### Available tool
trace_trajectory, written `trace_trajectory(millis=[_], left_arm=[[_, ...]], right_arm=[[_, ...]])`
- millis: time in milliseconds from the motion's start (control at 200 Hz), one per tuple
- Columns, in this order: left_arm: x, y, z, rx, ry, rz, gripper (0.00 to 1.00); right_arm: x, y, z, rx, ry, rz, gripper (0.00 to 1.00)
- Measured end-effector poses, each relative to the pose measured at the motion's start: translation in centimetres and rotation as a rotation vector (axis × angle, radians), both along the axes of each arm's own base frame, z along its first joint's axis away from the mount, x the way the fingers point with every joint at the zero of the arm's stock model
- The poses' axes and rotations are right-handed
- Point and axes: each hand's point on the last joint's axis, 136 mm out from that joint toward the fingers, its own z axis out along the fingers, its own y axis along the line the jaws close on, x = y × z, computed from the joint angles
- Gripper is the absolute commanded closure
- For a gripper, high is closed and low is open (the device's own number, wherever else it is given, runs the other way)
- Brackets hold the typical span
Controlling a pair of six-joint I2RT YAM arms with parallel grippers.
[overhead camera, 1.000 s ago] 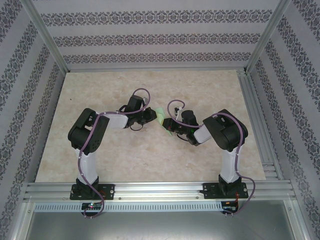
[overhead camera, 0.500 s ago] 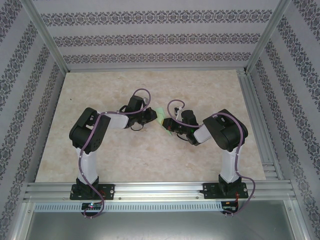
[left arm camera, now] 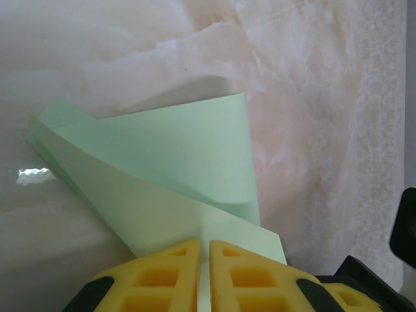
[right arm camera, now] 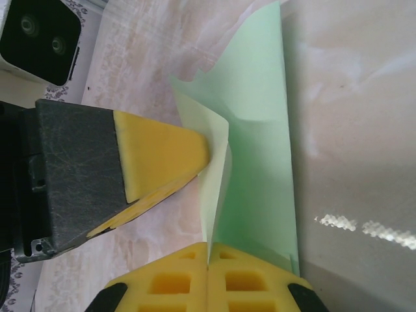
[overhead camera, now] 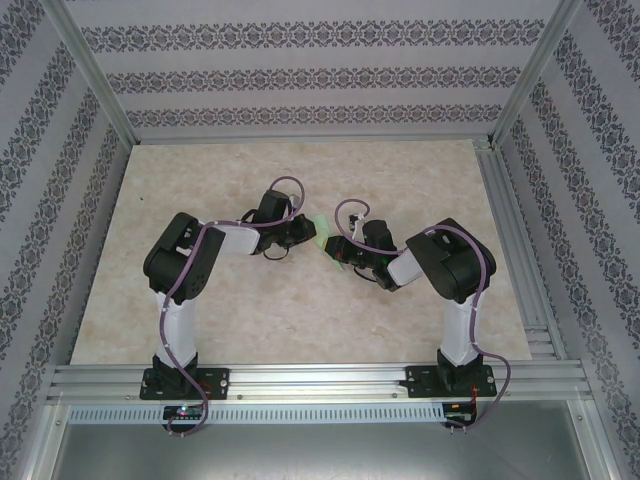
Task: Fold a paper plane with a square sheet of paper (pick it up from the middle)
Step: Fold the wing for the fifth time at the center of the table.
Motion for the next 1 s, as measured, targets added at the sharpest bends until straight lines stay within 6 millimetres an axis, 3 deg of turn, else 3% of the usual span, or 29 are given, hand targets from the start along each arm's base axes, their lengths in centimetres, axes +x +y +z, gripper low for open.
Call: trace_trajectory(millis=[505,999], left_arm=[[0.3,-0.1,-0.5,0.049,0.033,-0.012,0.87],[0.3,-0.2,-0.5,0.061,0.04,-0.02,0.87]], right_arm=[[-0.2,0.0,0.5,-0.016,0.057,0.037,0.81],[-2.0,-1.4,0.1,-0.143,0.115,0.101,0.77]])
